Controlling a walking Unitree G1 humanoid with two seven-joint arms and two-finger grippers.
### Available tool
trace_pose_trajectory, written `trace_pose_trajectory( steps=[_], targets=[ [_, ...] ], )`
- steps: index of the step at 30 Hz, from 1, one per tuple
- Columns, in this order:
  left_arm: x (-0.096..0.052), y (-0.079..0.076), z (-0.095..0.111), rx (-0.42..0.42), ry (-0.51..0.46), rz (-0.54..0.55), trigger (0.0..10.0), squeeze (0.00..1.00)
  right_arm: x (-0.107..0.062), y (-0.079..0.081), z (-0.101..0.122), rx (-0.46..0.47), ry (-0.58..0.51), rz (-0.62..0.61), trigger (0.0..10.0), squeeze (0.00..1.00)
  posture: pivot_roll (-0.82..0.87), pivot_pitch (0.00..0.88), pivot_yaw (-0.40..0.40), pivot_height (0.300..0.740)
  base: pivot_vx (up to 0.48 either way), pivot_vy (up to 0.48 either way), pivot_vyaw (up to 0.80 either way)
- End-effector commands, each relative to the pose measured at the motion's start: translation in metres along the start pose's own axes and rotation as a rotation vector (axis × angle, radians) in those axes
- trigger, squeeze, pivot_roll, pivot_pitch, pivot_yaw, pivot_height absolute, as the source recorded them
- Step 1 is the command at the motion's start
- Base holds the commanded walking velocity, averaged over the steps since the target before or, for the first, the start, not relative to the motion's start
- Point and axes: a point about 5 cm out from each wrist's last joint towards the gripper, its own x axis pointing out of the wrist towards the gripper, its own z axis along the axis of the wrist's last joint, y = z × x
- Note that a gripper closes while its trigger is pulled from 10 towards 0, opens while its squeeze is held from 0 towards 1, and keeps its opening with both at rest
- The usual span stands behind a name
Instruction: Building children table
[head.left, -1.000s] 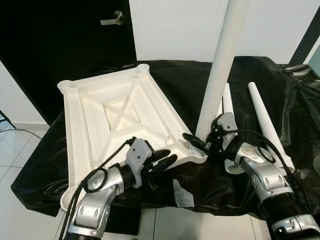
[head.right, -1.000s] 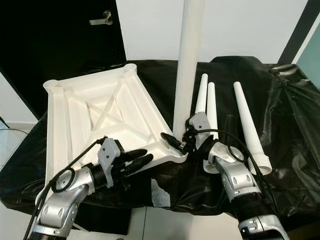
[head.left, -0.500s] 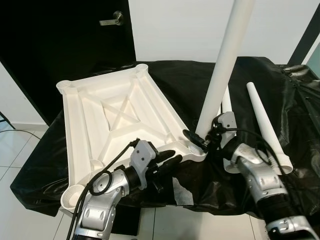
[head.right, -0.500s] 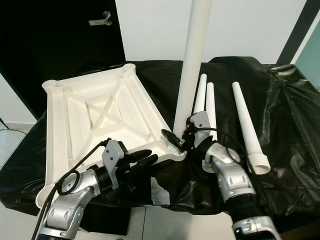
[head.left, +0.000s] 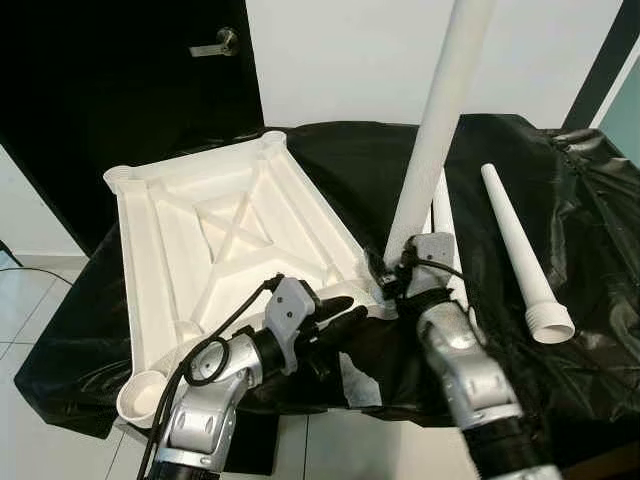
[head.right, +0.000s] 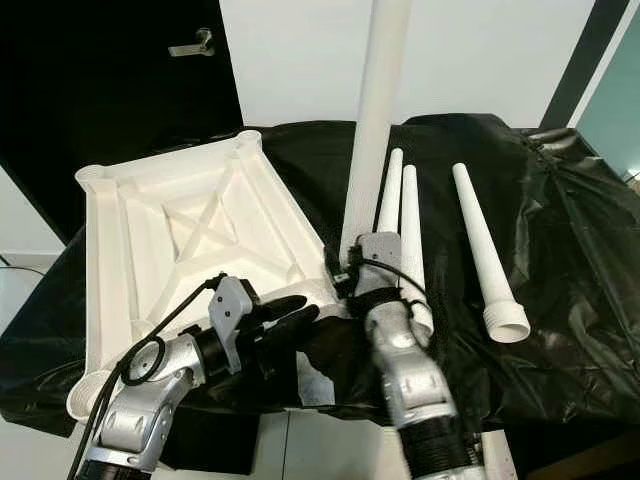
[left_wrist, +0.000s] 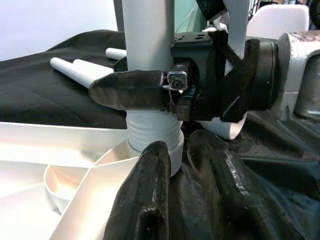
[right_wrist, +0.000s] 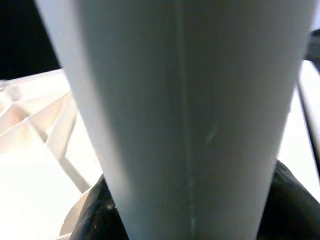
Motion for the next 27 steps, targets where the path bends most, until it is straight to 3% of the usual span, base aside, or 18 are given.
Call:
trace_pose_trajectory(
  steps=[1, 3, 10, 11, 12, 15, 23, 24, 25, 26, 27],
  targets=[
    [-0.003, 0.011, -0.002, 0.010, 0.015, 0.170, 10.0, 0.00, -0.005, 0.006, -0.014, 0.038, 0.069, -0.020, 10.0, 0.00, -0.04, 0.000, 0.029, 0.740, 0.000, 0.000, 0.00],
    [-0.003, 0.012, -0.003, 0.014, 0.018, 0.173, 10.0, 0.00, -0.006, 0.012, -0.013, 0.043, 0.065, 0.004, 10.0, 0.00, -0.05, 0.000, 0.030, 0.740, 0.000, 0.000, 0.00],
    [-0.003, 0.014, 0.000, 0.006, 0.007, 0.165, 10.0, 0.00, -0.006, 0.004, -0.010, 0.032, 0.047, -0.035, 10.0, 0.00, -0.05, 0.000, 0.040, 0.740, 0.000, 0.000, 0.00],
    [-0.003, 0.015, 0.000, 0.009, 0.006, 0.166, 10.0, 0.00, -0.006, 0.003, -0.010, 0.029, 0.044, -0.026, 10.0, 0.59, -0.05, 0.000, 0.040, 0.740, 0.000, 0.000, 0.00],
    [-0.003, 0.016, 0.000, 0.016, 0.006, 0.168, 10.0, 0.00, -0.006, 0.002, -0.009, 0.021, 0.039, -0.016, 10.0, 1.00, -0.05, 0.000, 0.040, 0.740, 0.000, 0.000, 0.00],
    [-0.002, 0.017, 0.001, 0.028, 0.009, 0.169, 10.0, 0.00, -0.007, -0.003, -0.007, 0.028, 0.031, 0.002, 10.0, 1.00, -0.04, 0.000, 0.040, 0.740, 0.000, 0.000, 0.00],
    [-0.003, 0.016, 0.003, 0.039, 0.012, 0.153, 10.0, 0.00, -0.010, -0.021, 0.002, -0.023, -0.005, 0.224, 10.0, 1.00, -0.03, 0.000, 0.037, 0.740, 0.000, 0.000, 0.00],
    [-0.004, 0.017, 0.002, 0.040, 0.016, 0.146, 10.0, 0.00, -0.007, -0.028, 0.005, -0.048, -0.007, 0.310, 10.0, 0.18, -0.03, 0.000, 0.037, 0.740, 0.000, 0.000, 0.00],
    [-0.004, 0.017, 0.002, 0.040, 0.016, 0.146, 10.0, 0.00, -0.007, -0.028, 0.005, -0.048, -0.007, 0.310, 10.0, 0.18, -0.03, 0.000, 0.037, 0.740, 0.000, 0.000, 0.00],
    [-0.004, 0.017, 0.003, 0.038, 0.015, 0.143, 10.0, 0.00, -0.006, -0.032, 0.007, -0.058, -0.008, 0.369, 10.0, 0.00, -0.03, 0.000, 0.037, 0.740, 0.000, 0.000, 0.00],
    [-0.004, 0.017, 0.003, 0.038, 0.015, 0.143, 10.0, 0.00, -0.006, -0.032, 0.007, -0.058, -0.008, 0.369, 10.0, 0.00, -0.03, 0.000, 0.037, 0.740, 0.000, 0.000, 0.00]
  ],
)
